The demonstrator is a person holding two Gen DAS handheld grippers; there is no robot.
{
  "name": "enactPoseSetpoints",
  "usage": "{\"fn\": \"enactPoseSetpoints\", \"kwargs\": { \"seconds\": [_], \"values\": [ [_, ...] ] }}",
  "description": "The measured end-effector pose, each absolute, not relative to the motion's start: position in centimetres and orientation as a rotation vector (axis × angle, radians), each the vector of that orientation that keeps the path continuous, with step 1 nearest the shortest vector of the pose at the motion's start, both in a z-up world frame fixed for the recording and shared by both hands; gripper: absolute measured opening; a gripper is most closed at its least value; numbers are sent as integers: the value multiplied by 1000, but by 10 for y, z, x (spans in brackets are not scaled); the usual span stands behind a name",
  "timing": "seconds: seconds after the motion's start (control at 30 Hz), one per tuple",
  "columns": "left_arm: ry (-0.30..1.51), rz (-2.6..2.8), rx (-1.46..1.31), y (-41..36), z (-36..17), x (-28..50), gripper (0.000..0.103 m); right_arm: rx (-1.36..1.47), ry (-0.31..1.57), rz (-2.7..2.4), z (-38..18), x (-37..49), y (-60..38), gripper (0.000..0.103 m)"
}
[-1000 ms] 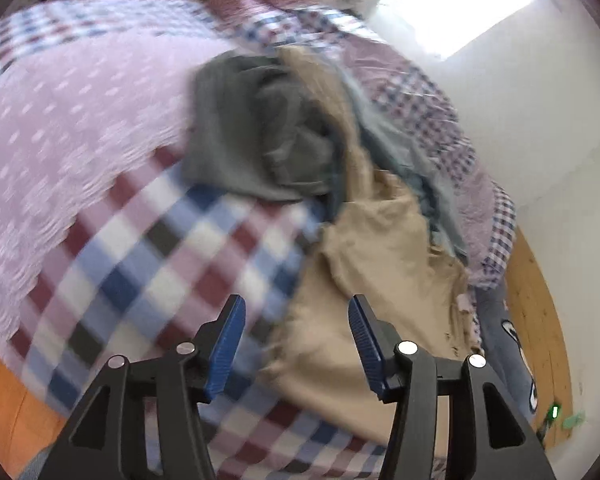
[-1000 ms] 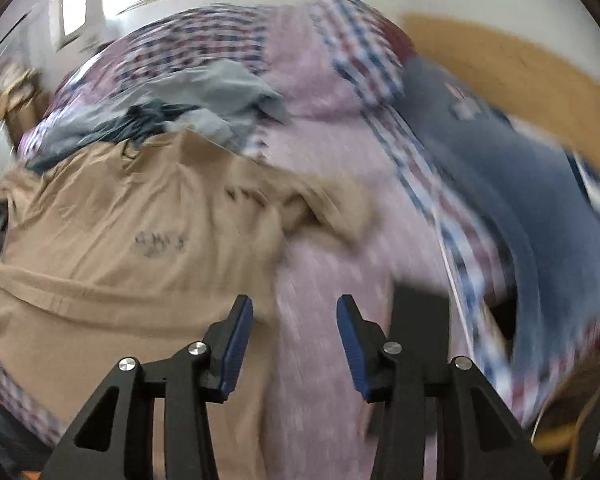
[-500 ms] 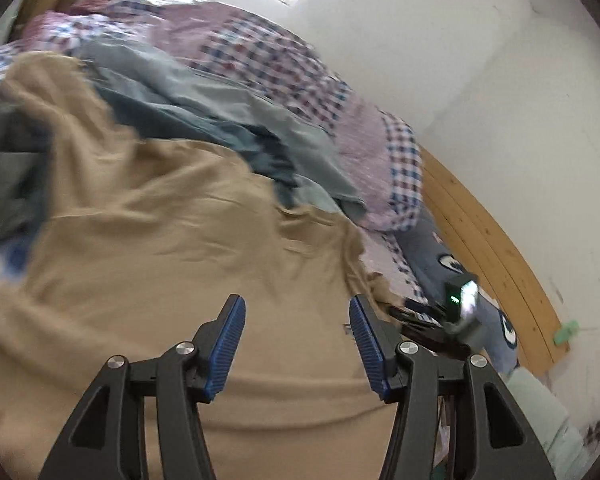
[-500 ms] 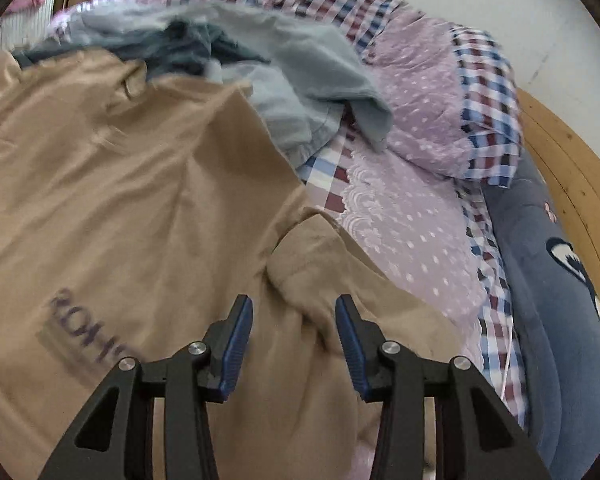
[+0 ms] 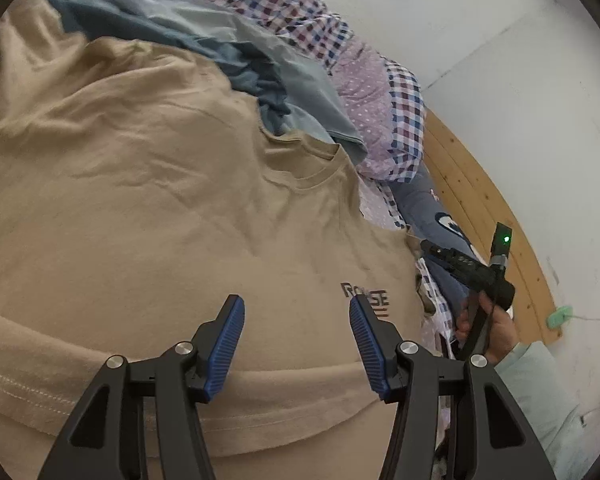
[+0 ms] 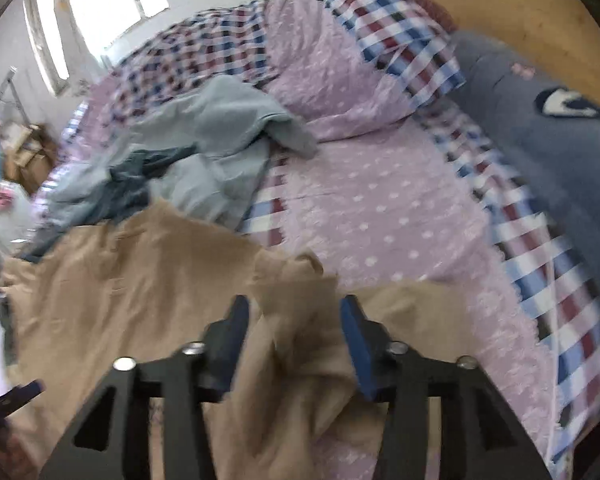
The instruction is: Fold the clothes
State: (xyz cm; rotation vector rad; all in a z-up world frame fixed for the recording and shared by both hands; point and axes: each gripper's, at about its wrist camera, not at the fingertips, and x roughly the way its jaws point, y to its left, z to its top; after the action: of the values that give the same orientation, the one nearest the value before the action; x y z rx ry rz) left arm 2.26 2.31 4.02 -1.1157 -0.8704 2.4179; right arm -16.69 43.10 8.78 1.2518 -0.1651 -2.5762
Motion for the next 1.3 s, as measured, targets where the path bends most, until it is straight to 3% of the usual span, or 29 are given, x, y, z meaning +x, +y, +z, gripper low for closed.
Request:
{"fn": "enactPoseSetpoints", "kwargs": {
  "seconds": [0.2, 0.5, 0.6, 0.63, 0.67, 0.73, 0.8, 1.1, 1.3],
  "values": [
    [-855, 2426, -1150, 28, 35, 15, 58, 1281, -100, -2663, 89, -160, 444, 58],
    [-861, 2418, -1167, 36, 33, 10, 58, 1103, 732, -2490, 73, -130, 314, 57],
    [-859, 2415, -1172, 39, 32, 9, 58, 1147, 874, -2447, 51, -139, 294, 56],
    [-852, 2415, -1172, 40, 32, 8, 58, 1160, 889, -2448, 46, -143, 291, 53],
    [-845, 2416, -1173, 41, 33, 8, 58, 1173, 896, -2454, 42, -149, 290, 38],
    [-835, 2416, -1174, 42, 33, 7, 58, 1201, 876, -2495, 41, -160, 294, 5],
    [-840, 2413, -1177, 41, 32, 6, 58, 1192, 757, -2577, 55, -167, 312, 5],
    [-880, 2410, -1187, 37, 29, 4, 58, 997, -132, -2998, 157, -125, 500, 4],
    [-881, 2420, -1196, 38, 27, 3, 58, 966, -386, -3117, 175, -74, 586, 5]
  ]
}}
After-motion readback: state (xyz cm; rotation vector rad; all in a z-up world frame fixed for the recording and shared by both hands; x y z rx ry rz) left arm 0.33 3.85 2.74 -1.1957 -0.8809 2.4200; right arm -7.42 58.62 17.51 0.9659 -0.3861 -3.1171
